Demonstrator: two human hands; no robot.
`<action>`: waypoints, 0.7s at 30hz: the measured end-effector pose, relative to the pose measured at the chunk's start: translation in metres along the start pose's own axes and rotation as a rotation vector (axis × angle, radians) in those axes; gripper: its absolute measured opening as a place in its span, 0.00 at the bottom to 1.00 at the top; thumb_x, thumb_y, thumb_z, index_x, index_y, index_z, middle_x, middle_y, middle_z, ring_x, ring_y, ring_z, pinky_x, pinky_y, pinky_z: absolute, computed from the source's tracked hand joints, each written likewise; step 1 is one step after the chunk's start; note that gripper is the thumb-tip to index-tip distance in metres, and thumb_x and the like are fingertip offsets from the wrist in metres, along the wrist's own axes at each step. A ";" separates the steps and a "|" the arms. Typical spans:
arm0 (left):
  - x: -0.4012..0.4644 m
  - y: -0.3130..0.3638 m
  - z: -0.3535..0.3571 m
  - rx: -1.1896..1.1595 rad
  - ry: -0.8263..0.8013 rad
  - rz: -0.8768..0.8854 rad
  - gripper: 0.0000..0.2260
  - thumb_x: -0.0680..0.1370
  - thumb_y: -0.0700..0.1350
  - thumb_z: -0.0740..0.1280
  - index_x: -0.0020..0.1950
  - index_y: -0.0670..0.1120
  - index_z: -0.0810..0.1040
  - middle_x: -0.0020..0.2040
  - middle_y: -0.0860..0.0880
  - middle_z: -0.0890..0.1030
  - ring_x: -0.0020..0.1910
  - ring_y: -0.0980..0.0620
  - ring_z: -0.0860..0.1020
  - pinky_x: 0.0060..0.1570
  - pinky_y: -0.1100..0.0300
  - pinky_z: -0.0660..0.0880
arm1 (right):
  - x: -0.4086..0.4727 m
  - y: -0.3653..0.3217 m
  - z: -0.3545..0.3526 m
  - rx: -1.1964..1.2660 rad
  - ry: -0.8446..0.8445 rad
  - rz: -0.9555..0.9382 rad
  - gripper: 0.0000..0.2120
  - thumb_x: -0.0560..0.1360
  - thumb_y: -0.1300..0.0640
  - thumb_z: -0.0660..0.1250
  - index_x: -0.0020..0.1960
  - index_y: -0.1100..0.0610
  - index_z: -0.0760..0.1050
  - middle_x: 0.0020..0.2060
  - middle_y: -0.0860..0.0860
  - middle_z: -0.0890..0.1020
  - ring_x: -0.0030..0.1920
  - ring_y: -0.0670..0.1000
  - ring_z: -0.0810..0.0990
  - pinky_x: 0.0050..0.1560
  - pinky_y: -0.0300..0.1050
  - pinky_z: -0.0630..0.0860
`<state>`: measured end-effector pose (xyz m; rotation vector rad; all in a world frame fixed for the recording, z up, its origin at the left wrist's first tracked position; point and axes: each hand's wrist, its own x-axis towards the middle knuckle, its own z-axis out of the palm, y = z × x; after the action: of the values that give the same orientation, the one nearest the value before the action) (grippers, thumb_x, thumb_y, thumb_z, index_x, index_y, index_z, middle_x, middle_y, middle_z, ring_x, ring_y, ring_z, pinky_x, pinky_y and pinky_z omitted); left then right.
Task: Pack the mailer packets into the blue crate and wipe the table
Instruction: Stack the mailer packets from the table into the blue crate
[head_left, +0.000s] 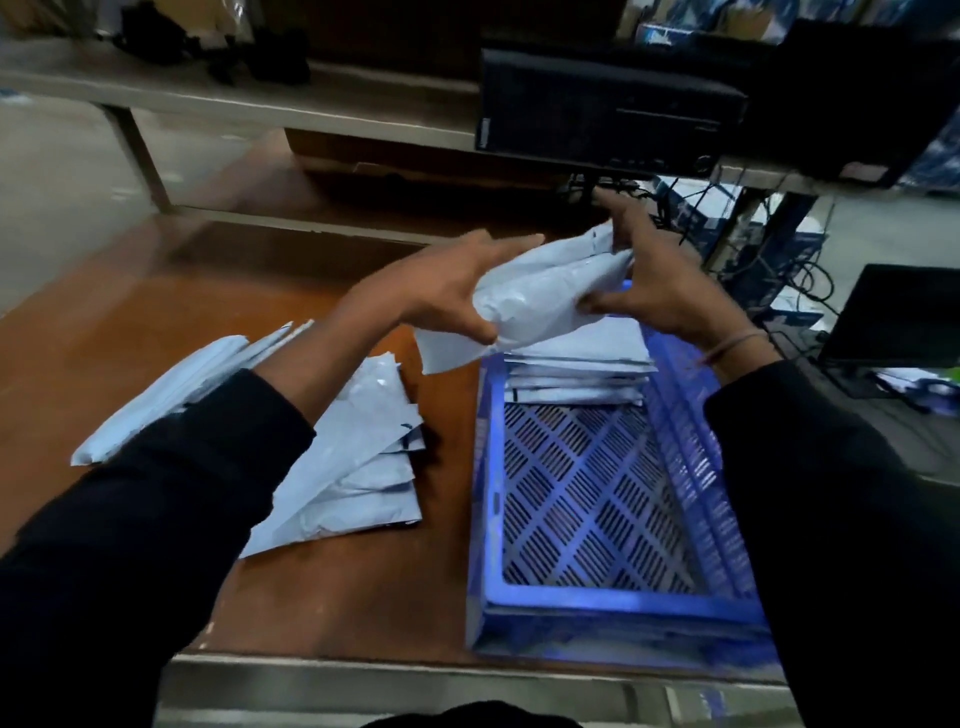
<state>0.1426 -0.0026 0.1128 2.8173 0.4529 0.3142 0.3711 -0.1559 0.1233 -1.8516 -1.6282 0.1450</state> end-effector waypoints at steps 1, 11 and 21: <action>0.008 0.009 0.000 0.010 0.006 0.013 0.50 0.62 0.62 0.73 0.82 0.60 0.56 0.65 0.47 0.75 0.62 0.46 0.75 0.63 0.46 0.74 | -0.006 0.010 -0.009 0.031 0.001 0.031 0.48 0.66 0.61 0.81 0.78 0.52 0.59 0.68 0.50 0.73 0.65 0.47 0.73 0.66 0.40 0.72; 0.079 0.058 0.052 -0.100 -0.258 -0.112 0.32 0.66 0.61 0.80 0.63 0.50 0.74 0.59 0.52 0.79 0.55 0.49 0.79 0.59 0.45 0.77 | -0.073 0.090 -0.046 0.288 -0.016 0.542 0.32 0.67 0.62 0.79 0.66 0.52 0.69 0.54 0.56 0.82 0.52 0.54 0.85 0.49 0.56 0.84; 0.117 0.032 0.164 0.276 -0.769 -0.164 0.33 0.74 0.65 0.72 0.69 0.43 0.74 0.60 0.46 0.77 0.57 0.41 0.78 0.62 0.42 0.77 | -0.081 0.131 0.069 0.038 -0.313 0.913 0.06 0.74 0.64 0.69 0.47 0.58 0.72 0.48 0.60 0.78 0.45 0.56 0.76 0.39 0.46 0.73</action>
<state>0.3017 -0.0302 -0.0117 2.8307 0.5583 -0.8955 0.4299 -0.2035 -0.0275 -2.4933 -0.8137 0.8776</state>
